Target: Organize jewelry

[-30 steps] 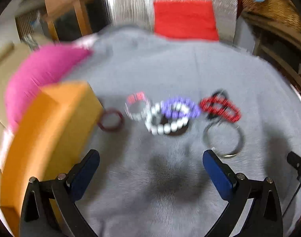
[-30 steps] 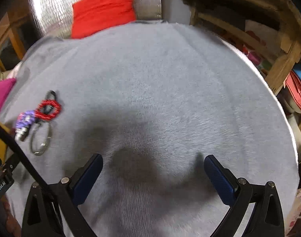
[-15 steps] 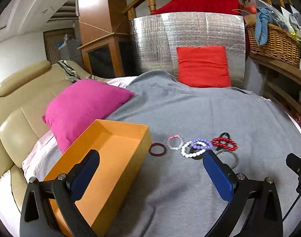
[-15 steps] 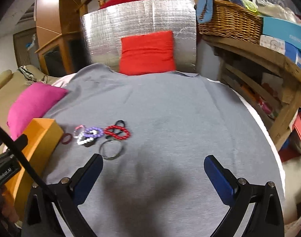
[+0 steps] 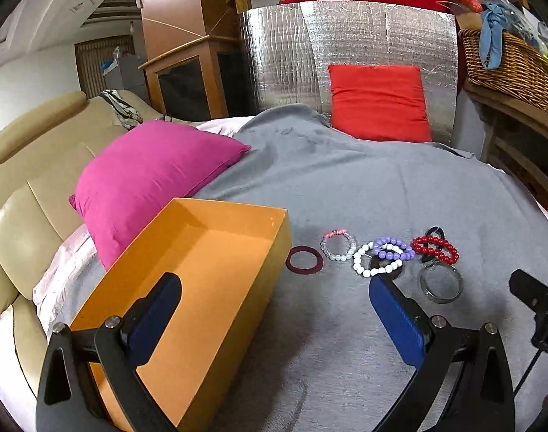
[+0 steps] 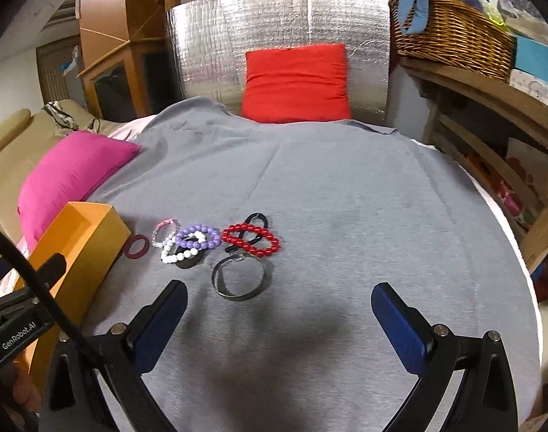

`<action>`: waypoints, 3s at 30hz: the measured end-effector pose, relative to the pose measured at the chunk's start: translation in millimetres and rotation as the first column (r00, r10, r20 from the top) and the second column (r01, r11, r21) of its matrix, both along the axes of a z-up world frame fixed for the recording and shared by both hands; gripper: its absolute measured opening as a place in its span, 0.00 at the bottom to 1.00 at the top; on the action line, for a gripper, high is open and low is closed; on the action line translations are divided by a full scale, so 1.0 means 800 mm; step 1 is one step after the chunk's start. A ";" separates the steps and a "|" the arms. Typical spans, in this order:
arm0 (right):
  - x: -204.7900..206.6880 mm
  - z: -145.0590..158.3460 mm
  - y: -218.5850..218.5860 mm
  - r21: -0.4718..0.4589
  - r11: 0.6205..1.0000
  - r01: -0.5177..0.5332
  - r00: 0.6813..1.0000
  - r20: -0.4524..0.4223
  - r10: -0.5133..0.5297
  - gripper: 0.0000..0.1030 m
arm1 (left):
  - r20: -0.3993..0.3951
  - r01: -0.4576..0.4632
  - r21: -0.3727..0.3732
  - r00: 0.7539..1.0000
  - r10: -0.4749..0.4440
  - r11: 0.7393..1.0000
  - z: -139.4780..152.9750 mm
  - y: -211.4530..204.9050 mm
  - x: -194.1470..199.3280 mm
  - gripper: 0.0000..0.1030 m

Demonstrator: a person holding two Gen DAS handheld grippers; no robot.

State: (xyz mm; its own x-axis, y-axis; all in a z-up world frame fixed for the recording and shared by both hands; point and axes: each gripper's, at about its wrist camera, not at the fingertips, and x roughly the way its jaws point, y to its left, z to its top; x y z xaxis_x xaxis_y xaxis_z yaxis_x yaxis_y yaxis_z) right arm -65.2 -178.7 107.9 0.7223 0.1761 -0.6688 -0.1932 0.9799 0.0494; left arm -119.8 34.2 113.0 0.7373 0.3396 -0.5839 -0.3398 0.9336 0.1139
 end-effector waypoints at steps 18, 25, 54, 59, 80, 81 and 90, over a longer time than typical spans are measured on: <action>-0.011 0.007 0.022 -0.005 0.998 -0.064 0.997 0.036 0.064 1.00 | 0.011 -0.010 -0.002 1.000 0.010 1.000 0.003 0.001 -0.003 1.00; -0.012 0.009 0.021 -0.002 0.998 -0.066 0.997 0.039 0.066 1.00 | 0.005 -0.009 0.008 1.000 0.009 1.000 0.002 -0.001 -0.002 1.00; 0.056 -0.068 0.033 0.048 0.994 -0.103 0.975 -0.191 0.110 0.85 | -0.064 -0.087 -0.003 0.994 0.087 0.996 -0.013 0.027 0.017 1.00; 0.073 -0.097 0.051 0.010 0.992 -0.124 0.966 -0.227 0.123 0.76 | -0.074 -0.093 -0.002 0.993 0.093 0.996 -0.018 0.033 0.025 1.00; 0.098 -0.106 0.000 0.018 0.999 -0.031 0.979 -0.200 0.034 0.28 | -0.047 0.168 -0.039 0.984 -0.169 0.985 -0.024 -0.030 0.067 0.95; 0.100 -0.106 -0.004 0.020 1.000 -0.021 0.979 -0.202 0.024 0.28 | -0.056 0.182 -0.046 0.981 -0.184 0.982 -0.027 -0.033 0.070 0.93; 0.121 -0.100 -0.035 0.168 0.986 0.018 0.974 -0.227 0.021 0.33 | -0.163 0.236 -0.180 0.950 -0.266 0.955 -0.066 -0.039 0.100 0.71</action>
State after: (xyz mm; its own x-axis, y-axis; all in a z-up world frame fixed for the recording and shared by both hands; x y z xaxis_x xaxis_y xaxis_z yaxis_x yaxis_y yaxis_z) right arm 31.9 -206.6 28.0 0.5541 0.3006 -0.7763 -0.1592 0.9536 0.2557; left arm -40.1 3.1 60.4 0.6620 0.0511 -0.7478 -0.0789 0.9969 -0.0018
